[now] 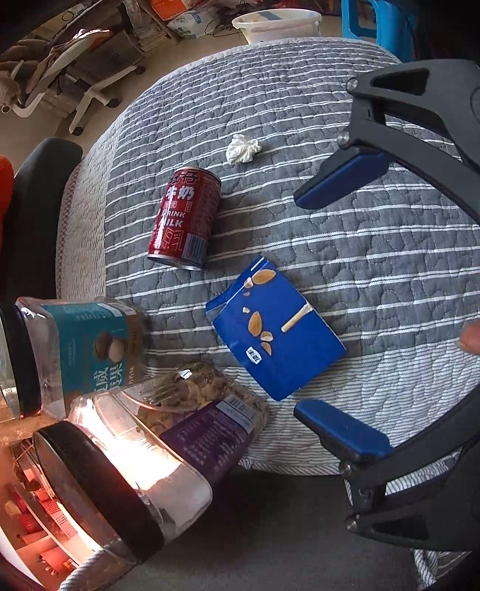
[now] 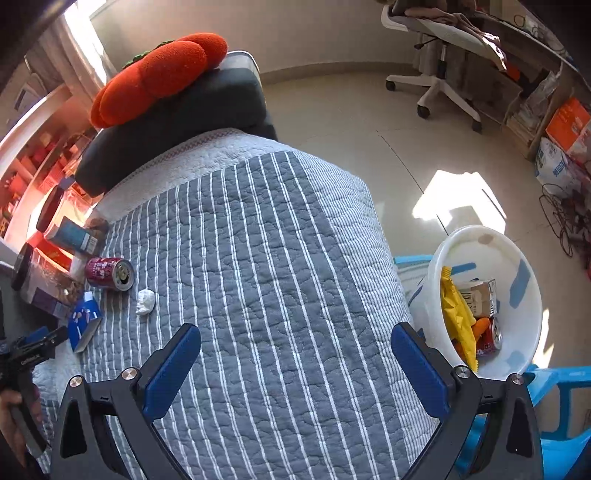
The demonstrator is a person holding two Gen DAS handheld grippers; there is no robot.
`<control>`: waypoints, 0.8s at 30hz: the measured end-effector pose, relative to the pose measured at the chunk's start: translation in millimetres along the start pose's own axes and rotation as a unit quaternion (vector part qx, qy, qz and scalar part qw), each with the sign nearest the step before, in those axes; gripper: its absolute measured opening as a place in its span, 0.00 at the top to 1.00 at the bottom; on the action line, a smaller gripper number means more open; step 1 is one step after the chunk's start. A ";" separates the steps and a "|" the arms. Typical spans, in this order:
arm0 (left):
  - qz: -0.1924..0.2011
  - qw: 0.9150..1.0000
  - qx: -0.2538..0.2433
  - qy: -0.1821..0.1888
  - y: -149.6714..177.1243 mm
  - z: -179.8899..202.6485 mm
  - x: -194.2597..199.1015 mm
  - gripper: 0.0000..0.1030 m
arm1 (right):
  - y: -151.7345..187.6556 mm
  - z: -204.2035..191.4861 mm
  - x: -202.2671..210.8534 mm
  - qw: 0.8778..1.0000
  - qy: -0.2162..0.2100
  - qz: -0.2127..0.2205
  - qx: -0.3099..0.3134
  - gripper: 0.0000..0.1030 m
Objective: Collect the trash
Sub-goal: 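Move the left gripper to the bed and grasp the blue almond box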
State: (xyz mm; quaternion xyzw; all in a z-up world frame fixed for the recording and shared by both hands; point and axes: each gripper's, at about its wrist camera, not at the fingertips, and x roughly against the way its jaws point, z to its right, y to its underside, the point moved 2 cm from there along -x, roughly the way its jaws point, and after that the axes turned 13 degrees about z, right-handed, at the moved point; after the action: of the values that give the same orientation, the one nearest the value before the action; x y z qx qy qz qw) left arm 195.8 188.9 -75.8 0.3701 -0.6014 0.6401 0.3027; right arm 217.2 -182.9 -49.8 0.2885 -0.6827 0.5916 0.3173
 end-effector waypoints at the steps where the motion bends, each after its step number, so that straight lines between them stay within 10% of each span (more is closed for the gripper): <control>1: 0.001 1.000 -0.004 0.003 0.8 -2.2 -3.0 0.01 | -0.1 -3.2 -2.3 1.000 -0.001 -0.001 0.003 0.00; 11: -0.007 0.996 -0.089 0.023 18.0 -8.7 -45.0 0.01 | 1.9 -12.5 -20.5 1.000 -0.015 -0.020 -0.016 0.00; 19: -0.001 0.979 -0.137 0.152 27.8 27.2 -17.2 0.06 | 4.8 -14.6 -21.4 1.000 -0.012 -0.023 -0.008 0.00; 24: 0.035 0.982 -0.159 0.091 16.4 23.8 -5.4 0.06 | 8.1 -14.5 -24.9 0.999 -0.010 -0.031 -0.011 0.00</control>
State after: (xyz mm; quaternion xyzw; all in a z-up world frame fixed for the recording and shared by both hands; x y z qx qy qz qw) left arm 187.7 164.0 -89.2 0.2365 -0.6781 0.5772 0.3886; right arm 228.0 -167.0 -72.8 0.3116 -0.6832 0.5712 0.3315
